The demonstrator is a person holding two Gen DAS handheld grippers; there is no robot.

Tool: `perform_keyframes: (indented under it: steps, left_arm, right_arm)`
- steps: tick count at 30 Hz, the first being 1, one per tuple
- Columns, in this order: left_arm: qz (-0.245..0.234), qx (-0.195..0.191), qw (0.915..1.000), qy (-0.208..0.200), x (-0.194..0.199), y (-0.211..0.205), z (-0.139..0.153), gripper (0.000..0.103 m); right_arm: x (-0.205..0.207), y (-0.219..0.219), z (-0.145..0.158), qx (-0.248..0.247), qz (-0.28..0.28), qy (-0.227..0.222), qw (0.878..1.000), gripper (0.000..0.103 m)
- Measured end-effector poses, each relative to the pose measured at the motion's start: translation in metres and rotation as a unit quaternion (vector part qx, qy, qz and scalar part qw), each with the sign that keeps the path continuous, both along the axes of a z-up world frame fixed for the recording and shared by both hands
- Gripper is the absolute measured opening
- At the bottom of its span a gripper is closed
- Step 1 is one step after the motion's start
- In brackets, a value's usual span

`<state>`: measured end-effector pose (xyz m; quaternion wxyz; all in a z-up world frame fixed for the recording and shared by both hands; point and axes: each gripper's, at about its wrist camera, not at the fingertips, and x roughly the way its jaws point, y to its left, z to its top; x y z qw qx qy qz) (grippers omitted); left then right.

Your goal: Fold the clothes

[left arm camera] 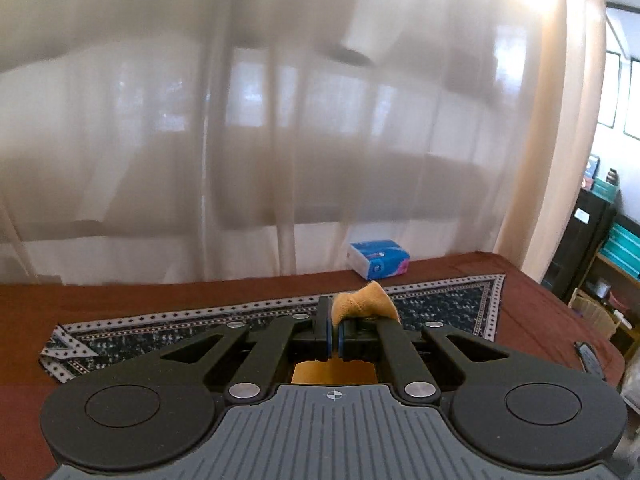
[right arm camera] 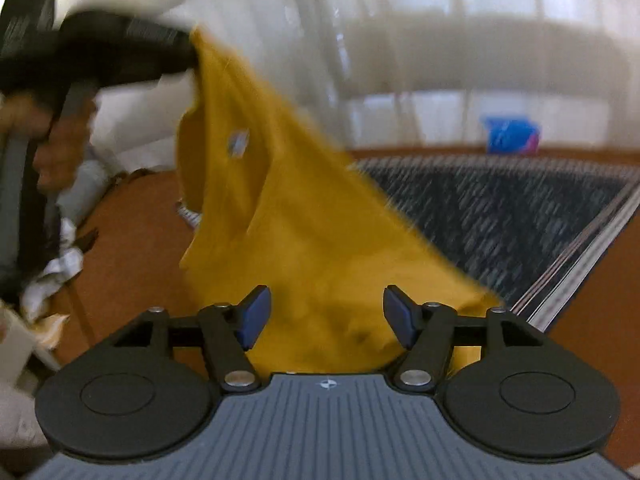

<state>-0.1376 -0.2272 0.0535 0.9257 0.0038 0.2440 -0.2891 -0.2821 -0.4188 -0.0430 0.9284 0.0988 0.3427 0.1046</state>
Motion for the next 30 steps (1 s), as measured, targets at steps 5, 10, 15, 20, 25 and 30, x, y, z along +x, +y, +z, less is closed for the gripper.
perform_keyframes:
  steps: [5,10,15,20,25,30]
  left_arm:
    - [-0.004,0.009,0.9999,-0.007,-0.005,-0.004,0.005,0.000]
    - [-0.013,0.018,0.9997,-0.013,-0.004,-0.006,0.009,0.000]
    - [-0.025,0.018,0.9994,-0.018,0.000,-0.004,0.012,0.000]
    - [-0.027,0.013,0.9993,-0.022,0.005,0.011,0.011,0.000]
    - [-0.009,-0.010,0.9997,-0.019,0.007,0.030,0.017,0.000]
    - [0.002,-0.040,0.9986,-0.036,-0.009,0.043,0.033,0.000]
  right_arm:
    - [0.002,0.038,-0.020,-0.035,0.011,0.000,0.999,0.066]
    - [0.005,0.076,-0.039,-0.072,0.021,-0.001,0.997,0.077]
    - [0.017,0.107,-0.053,-0.101,0.011,-0.015,0.995,0.082]
    - [0.039,0.091,-0.054,-0.083,-0.039,-0.015,0.996,0.007]
    - [0.028,0.026,0.001,-0.054,-0.086,-0.053,0.993,0.006]
    - [0.009,-0.031,0.087,-0.070,-0.093,-0.131,0.984,0.006]
